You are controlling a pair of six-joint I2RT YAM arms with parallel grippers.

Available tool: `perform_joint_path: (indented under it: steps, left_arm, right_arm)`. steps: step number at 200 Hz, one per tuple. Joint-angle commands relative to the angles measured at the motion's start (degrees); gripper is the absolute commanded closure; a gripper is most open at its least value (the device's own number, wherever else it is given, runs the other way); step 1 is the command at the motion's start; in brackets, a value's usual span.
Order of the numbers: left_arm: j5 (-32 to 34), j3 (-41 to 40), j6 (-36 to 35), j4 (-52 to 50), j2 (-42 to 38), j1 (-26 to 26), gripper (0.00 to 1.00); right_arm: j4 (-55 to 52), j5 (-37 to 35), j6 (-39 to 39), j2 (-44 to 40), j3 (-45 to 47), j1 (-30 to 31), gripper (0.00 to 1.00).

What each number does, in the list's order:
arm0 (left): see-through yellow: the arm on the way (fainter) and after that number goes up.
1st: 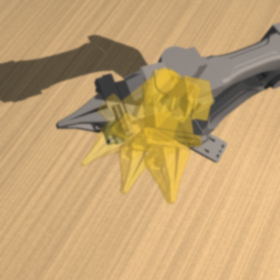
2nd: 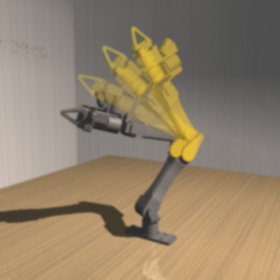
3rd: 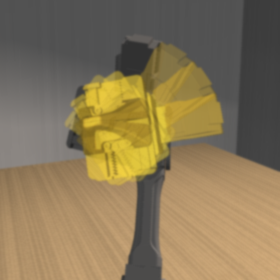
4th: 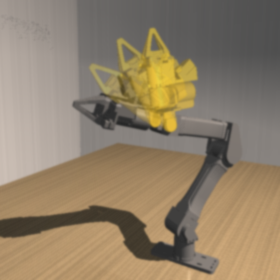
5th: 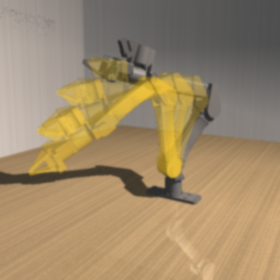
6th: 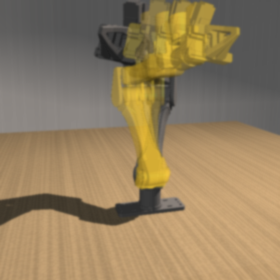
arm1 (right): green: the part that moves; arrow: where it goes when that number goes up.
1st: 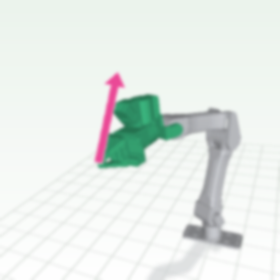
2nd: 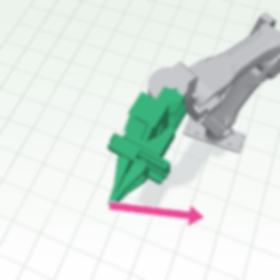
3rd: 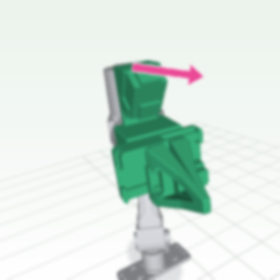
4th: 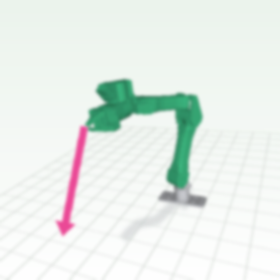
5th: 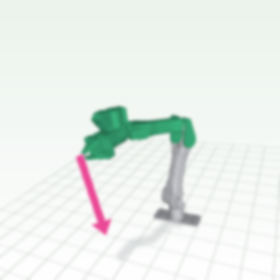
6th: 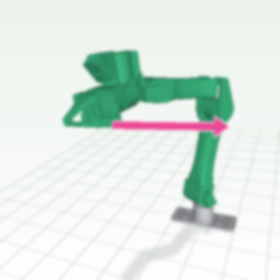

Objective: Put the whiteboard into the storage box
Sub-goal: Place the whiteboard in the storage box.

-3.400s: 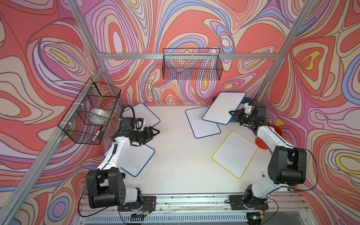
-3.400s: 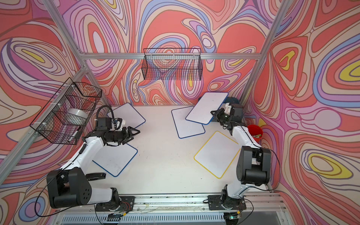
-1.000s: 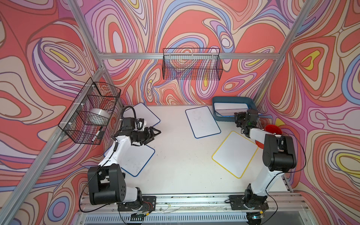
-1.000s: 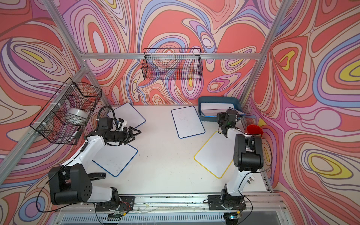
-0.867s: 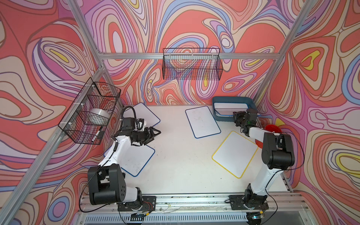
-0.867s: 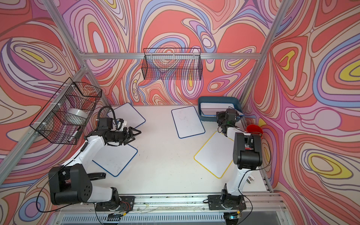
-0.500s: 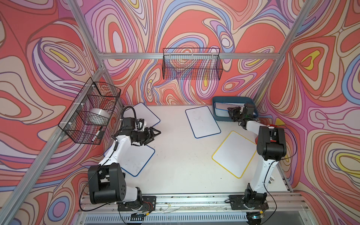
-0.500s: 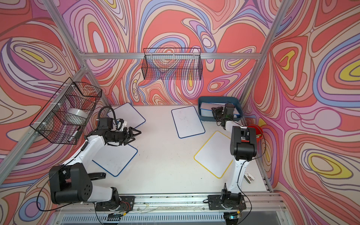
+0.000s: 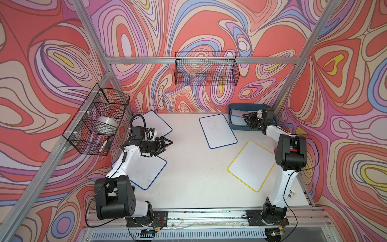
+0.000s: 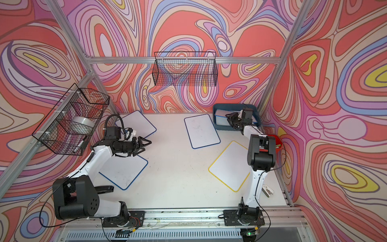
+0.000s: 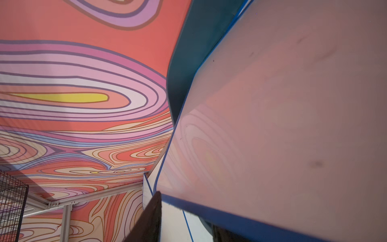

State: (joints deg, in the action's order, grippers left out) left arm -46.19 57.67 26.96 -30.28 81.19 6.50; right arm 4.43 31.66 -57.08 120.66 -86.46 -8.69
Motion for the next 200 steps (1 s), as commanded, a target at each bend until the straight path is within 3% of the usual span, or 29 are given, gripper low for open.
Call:
perform_joint_path:
  steps: [1,26,105,200]
  left_arm:
    - [-0.74,1.21,-1.12,-1.09,-0.17,0.53,0.29]
    - [-1.09,1.13,-1.29,-1.18,-0.24,0.55,0.29]
    - [-0.85,1.28,-1.12,-1.09,0.01,0.57,0.29]
    - [-0.66,0.87,-1.30,-1.51,0.16,0.55,0.29]
  right_arm:
    - [-0.52,1.24,3.04,-2.16,0.23,-1.39,0.58]
    - [-1.58,1.77,4.45,-2.71,0.53,-3.13,0.52]
    - [-9.92,5.10,9.74,-2.10,-4.79,-3.97,0.51]
    - [-8.59,9.39,11.62,-14.04,6.57,-2.26,0.51]
